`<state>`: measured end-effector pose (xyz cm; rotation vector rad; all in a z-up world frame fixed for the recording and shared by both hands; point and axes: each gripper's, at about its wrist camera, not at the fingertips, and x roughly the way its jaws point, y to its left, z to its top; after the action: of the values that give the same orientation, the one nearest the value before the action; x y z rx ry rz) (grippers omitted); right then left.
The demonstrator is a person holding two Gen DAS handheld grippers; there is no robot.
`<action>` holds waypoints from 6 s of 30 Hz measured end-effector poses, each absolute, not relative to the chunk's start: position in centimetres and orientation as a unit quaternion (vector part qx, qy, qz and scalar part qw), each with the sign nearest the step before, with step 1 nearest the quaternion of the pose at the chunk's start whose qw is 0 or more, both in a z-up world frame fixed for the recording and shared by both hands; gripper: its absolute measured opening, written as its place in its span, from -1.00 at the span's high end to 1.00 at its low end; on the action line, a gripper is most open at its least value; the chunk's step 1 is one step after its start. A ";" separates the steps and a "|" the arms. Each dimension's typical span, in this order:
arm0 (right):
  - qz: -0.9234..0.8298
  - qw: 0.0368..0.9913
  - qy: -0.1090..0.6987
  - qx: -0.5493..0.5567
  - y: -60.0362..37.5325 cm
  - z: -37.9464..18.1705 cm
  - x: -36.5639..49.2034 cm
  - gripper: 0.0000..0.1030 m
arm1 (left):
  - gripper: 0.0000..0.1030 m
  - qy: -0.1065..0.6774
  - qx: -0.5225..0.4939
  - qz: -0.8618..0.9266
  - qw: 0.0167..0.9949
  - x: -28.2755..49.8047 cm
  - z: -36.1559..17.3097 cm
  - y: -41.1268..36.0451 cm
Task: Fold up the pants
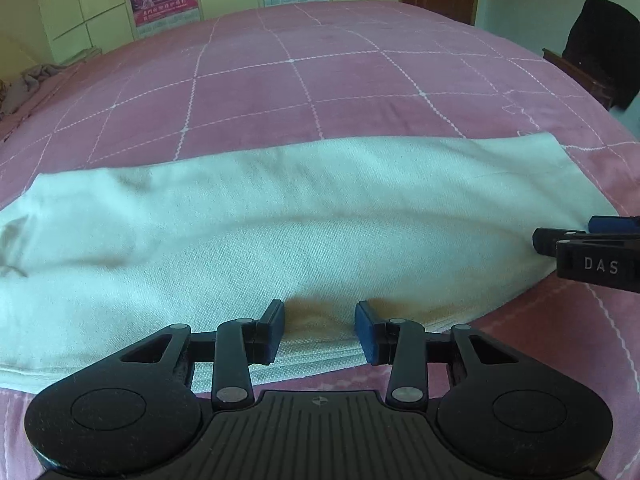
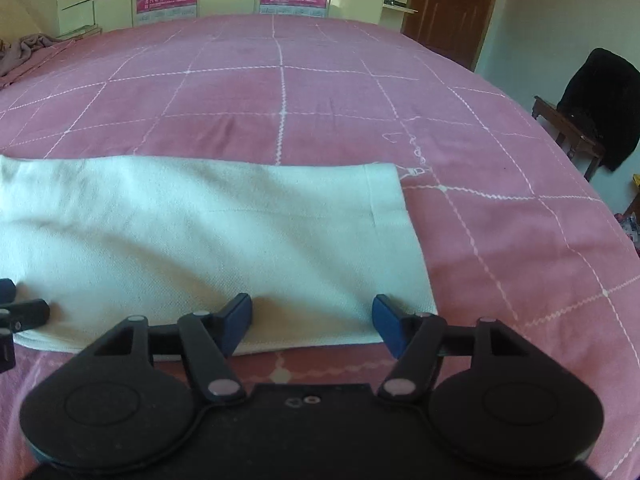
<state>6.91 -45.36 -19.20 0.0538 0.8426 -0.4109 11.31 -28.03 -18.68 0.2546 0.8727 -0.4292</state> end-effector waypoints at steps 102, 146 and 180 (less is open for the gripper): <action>-0.269 0.856 0.332 0.292 -49.7 -18.5 4.1 0.86 | 0.17 0.467 0.090 -0.216 0.853 16.5 -19.4 -24.7; -0.036 0.935 0.326 0.132 -28.8 -11.3 11.3 -0.20 | -0.62 0.521 -0.236 -0.209 0.793 22.3 -20.2 -6.9; -0.054 0.909 0.413 0.020 -24.7 -17.6 14.4 0.43 | 0.45 0.418 -0.130 -0.111 0.892 19.4 -16.3 0.0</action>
<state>14.37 -24.67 -17.58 0.0421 0.8513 -0.1124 19.40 0.02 -16.29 -0.2690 0.8667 -0.2310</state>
